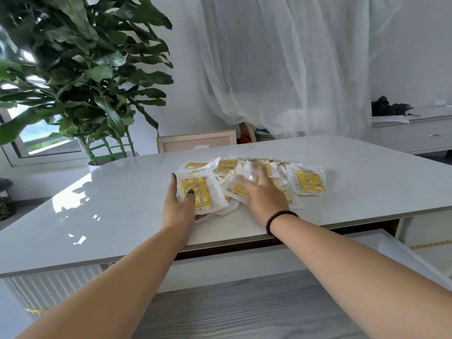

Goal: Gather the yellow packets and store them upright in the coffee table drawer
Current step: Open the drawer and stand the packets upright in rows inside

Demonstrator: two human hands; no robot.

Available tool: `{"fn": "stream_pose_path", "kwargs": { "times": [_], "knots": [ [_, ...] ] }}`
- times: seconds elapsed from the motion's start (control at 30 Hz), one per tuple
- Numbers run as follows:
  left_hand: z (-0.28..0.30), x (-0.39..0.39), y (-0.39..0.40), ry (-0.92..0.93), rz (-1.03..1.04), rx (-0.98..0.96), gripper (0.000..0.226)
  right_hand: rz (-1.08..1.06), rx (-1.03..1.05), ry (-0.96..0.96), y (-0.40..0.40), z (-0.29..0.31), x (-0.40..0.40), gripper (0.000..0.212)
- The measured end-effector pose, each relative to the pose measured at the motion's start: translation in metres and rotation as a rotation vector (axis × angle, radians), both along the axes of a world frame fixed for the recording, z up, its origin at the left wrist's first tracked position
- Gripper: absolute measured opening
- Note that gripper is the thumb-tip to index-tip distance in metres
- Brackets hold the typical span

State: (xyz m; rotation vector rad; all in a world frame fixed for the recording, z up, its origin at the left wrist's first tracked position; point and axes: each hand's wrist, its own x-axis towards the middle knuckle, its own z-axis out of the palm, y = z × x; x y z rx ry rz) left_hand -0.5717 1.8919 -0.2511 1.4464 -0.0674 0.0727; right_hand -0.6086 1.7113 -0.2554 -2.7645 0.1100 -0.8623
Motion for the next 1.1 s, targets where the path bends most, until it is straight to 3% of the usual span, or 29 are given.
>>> {"fn": "stream_pose_path", "kwargs": {
  "times": [0.07,0.1,0.2,0.4,0.53,0.67,0.8,0.87,1.0,1.1],
  "knots": [
    [0.0,0.0,0.0,-0.002,0.003,0.015,0.065,0.018,-0.042,0.122,0.002,-0.002,0.005,0.036],
    [-0.001,0.001,0.0,0.001,0.006,0.024,0.063,0.002,-0.024,0.165,0.001,-0.003,0.007,0.032],
    [-0.001,0.002,0.001,0.029,0.003,0.027,0.049,-0.03,-0.013,0.217,-0.002,-0.004,0.01,0.037],
    [0.004,-0.008,0.0,0.062,0.012,0.073,0.038,-0.09,-0.015,0.059,0.0,-0.002,0.003,0.027],
    [0.014,-0.022,-0.003,0.177,-0.03,0.149,0.034,-0.096,0.171,-0.033,0.004,0.01,-0.014,0.028],
    [0.042,-0.043,-0.003,0.318,-0.123,0.03,0.03,-0.031,0.36,-0.228,0.02,0.054,-0.036,0.025],
    [0.076,-0.071,0.004,0.375,-0.227,-0.11,0.019,0.105,0.329,-0.37,0.041,0.08,-0.067,0.021],
    [0.09,-0.09,0.011,0.39,-0.27,-0.157,0.026,0.153,0.304,-0.412,0.049,0.086,-0.083,0.02],
    [0.102,-0.127,0.026,0.449,-0.334,-0.187,0.06,0.304,0.173,-0.483,0.067,0.096,-0.122,0.022],
    [0.106,-0.154,0.034,0.472,-0.349,-0.284,0.069,0.411,0.067,-0.432,0.076,0.092,-0.155,0.031]
  ]
}}
